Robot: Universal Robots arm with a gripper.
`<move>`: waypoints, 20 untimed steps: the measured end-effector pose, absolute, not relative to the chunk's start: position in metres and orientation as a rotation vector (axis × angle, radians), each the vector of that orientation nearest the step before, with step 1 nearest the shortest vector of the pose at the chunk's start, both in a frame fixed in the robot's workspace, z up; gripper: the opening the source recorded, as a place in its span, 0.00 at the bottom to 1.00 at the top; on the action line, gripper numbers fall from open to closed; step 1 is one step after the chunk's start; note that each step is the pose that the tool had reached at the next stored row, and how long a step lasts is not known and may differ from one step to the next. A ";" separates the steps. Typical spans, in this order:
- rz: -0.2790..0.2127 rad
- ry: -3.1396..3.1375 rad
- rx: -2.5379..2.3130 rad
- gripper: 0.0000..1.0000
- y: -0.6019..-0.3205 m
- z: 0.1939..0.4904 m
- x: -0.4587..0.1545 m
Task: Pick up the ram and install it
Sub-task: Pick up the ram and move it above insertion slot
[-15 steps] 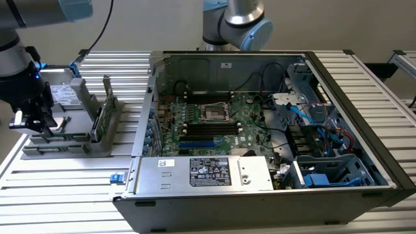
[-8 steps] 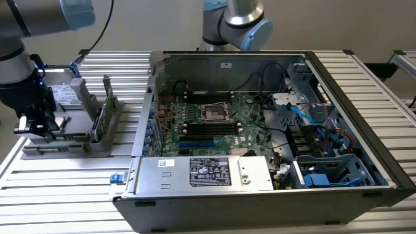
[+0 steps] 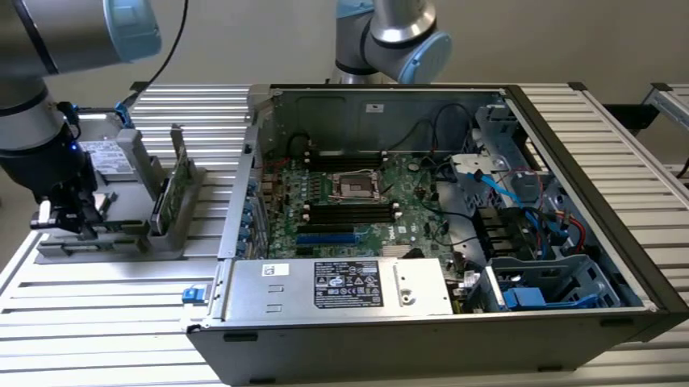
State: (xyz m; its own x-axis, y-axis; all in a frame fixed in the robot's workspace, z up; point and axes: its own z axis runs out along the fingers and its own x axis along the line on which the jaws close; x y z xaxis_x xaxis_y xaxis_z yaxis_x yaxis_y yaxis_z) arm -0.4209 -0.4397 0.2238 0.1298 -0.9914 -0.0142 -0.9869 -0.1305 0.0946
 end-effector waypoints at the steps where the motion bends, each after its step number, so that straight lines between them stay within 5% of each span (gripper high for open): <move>1: -0.113 -2.029 2.314 0.37 -0.440 0.222 -0.421; 20: -0.111 -2.012 2.327 0.37 -0.444 0.190 -0.419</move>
